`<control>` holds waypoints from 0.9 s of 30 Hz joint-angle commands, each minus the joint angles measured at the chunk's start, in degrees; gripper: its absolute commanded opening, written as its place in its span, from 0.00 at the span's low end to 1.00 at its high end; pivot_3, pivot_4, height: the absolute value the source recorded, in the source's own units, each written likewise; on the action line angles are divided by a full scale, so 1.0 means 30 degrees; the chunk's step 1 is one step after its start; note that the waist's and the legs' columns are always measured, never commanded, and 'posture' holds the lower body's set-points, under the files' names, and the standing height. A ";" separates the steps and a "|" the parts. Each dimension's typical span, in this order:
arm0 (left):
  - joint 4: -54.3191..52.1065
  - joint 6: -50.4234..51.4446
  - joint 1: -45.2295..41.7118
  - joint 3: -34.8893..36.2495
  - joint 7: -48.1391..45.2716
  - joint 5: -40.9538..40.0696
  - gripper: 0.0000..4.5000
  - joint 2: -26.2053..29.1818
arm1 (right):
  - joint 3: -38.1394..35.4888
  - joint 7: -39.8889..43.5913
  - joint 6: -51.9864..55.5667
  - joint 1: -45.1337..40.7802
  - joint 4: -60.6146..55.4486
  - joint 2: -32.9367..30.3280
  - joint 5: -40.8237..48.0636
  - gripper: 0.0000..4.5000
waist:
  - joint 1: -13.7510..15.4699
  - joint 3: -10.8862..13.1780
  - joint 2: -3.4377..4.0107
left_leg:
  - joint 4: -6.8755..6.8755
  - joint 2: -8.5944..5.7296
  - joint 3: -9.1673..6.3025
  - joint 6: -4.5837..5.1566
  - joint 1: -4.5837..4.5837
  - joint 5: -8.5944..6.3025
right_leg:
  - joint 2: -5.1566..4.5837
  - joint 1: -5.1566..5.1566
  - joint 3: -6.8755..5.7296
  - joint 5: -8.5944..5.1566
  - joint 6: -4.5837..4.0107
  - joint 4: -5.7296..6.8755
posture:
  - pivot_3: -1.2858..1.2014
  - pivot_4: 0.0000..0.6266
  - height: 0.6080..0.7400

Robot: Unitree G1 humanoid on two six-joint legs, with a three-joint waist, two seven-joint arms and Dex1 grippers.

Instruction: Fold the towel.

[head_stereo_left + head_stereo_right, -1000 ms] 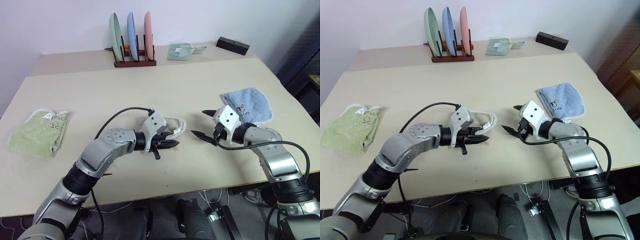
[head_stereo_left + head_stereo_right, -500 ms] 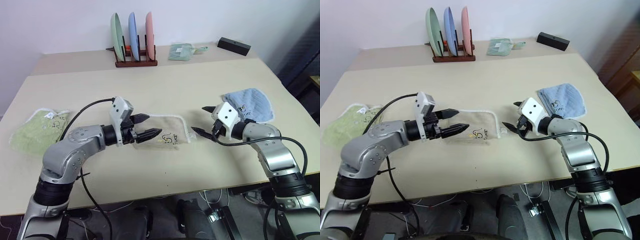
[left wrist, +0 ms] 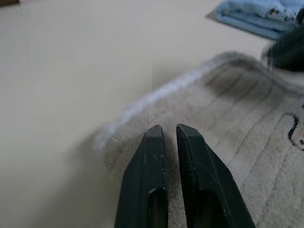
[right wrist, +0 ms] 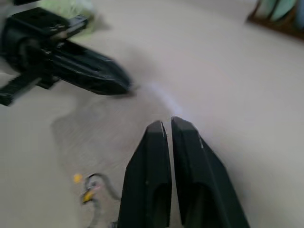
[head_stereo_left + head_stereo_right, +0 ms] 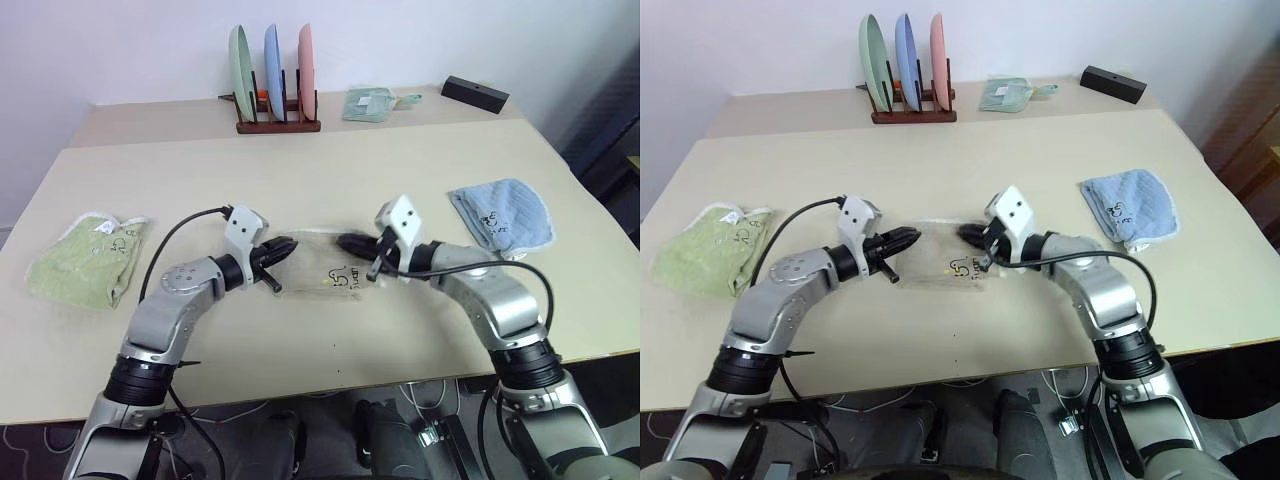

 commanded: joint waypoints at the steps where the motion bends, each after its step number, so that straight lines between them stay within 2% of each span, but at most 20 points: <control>1: 0.0820 -0.1343 0.0748 -0.0080 -0.0234 0.0812 0.07 -0.0114 | 0.0906 -0.0616 -0.1341 0.0716 0.1642 0.0234 -0.1566 0.02 | -0.0028 -0.0001 0.0002 | -0.0002 0.0000 0.0010 0.0000 0.0005 0.0000 | 0.0000 0.0000 -0.0001 0.0000 0.0000 0.0004 | 0.52 0.24 1.00; 6: 0.1841 -0.2728 0.1622 -0.0032 -0.0191 0.1463 0.07 -0.0669 | 0.0934 -0.0894 -0.2091 0.0951 0.2426 0.0346 -0.2300 0.02 | 0.0001 -0.0062 0.0015 | 0.0007 0.0005 0.0006 -0.0002 0.0040 0.0001 | 0.0006 0.0050 -0.0009 0.0001 0.0000 0.0010 | 0.52 0.24 1.00; 9: 0.1295 -0.3083 0.1969 0.0695 -0.0043 0.0902 0.07 -0.1166 | 0.0134 -0.0548 -0.2026 0.0891 0.1729 0.0103 -0.1725 0.02 | 0.0002 -0.0063 0.0015 | 0.0007 0.0004 -0.0004 0.0006 0.0095 -0.0005 | 0.0008 0.0124 -0.0020 0.0001 0.0001 -0.0003 | 0.52 0.24 1.00; 12: -0.0228 -0.3114 0.2357 0.2101 -0.0061 -0.0098 0.07 -0.1147 | -0.1878 0.0524 0.0253 0.0603 -0.0448 -0.0544 0.1023 0.20 | 0.0005 -0.0058 0.0014 | 0.0009 0.0004 -0.0012 0.0011 0.0082 -0.0008 | 0.0002 0.0116 -0.0023 0.0001 0.0001 -0.0005 | 0.52 0.24 1.00; 13: -0.0727 -0.3047 0.2512 0.2456 -0.0113 -0.0309 0.07 -0.0980 | -0.2492 0.0834 0.1164 0.0560 -0.1228 -0.0770 0.1952 0.29 | 0.0007 -0.0058 0.0014 | 0.0016 0.0004 -0.0011 0.0012 0.0055 -0.0008 | -0.0002 0.0086 -0.0019 0.0001 0.0001 -0.0003 | 0.52 0.24 1.00; 15: -0.1746 -0.2896 0.2944 0.3099 -0.0467 -0.0664 0.07 -0.0323 | -0.3882 0.0726 0.3434 0.0297 -0.2304 -0.1207 0.3647 0.50 | 0.0003 -0.0057 0.0012 | 0.0020 0.0005 -0.0012 0.0011 0.0004 -0.0007 | -0.0006 0.0019 -0.0010 0.0003 0.0001 0.0003 | 0.52 0.24 1.00; 16: -0.2198 -0.3039 0.3238 0.3248 -0.0750 -0.0568 0.07 0.0178 | -0.4498 0.0666 0.4536 0.0211 -0.2707 -0.1472 0.4440 0.65 | 0.0003 -0.0058 0.0015 | 0.0016 0.0011 -0.0012 0.0010 -0.0002 -0.0007 | -0.0004 0.0006 -0.0003 0.0002 0.0001 0.0004 | 0.52 0.24 1.00; 17: -0.2677 -0.3114 0.3650 0.3414 -0.1143 -0.0487 0.07 0.0825 | -0.5159 0.0686 0.5896 0.0215 -0.3170 -0.1812 0.5424 0.73 | -0.0028 -0.0059 0.0016 | 0.0006 0.0013 -0.0012 0.0010 0.0003 -0.0008 | -0.0003 0.0009 0.0000 0.0002 0.0001 0.0000 | 0.52 0.24 1.00; 19: -0.3257 -0.3124 0.4258 0.3683 -0.1751 -0.0540 0.07 0.1759 | -0.6072 0.0508 0.8017 0.0254 -0.3718 -0.2184 0.6900 0.96 | -0.0031 -0.0060 0.0020 | -0.0006 0.0022 -0.0007 0.0020 0.0005 -0.0015 | 0.0000 0.0009 0.0008 0.0000 -0.0002 -0.0003 | 0.52 0.24 1.00; 22: -0.4266 -0.2312 0.5200 0.4512 -0.3063 -0.1957 0.07 0.2964 | -0.7700 -0.1890 1.1781 0.0012 -0.2512 -0.1554 0.7850 0.98 | -0.0012 -0.0060 0.0019 | -0.0012 0.0024 -0.0006 0.0112 0.0008 -0.0067 | -0.0003 0.0019 0.0007 0.0000 -0.0004 -0.0012 | 0.52 0.24 1.00; 27: -0.5376 -0.2737 0.6425 0.4346 -0.4715 -0.2551 0.07 0.3821 | -0.7704 -0.3527 1.3058 0.0009 -0.1448 -0.0915 0.7593 0.98 | 0.0010 -0.0050 0.0035 | -0.0007 0.0008 0.0004 0.0123 -0.0001 -0.0073 | -0.0026 0.0019 0.0006 0.0001 -0.0005 -0.0014 | 0.52 0.24 1.00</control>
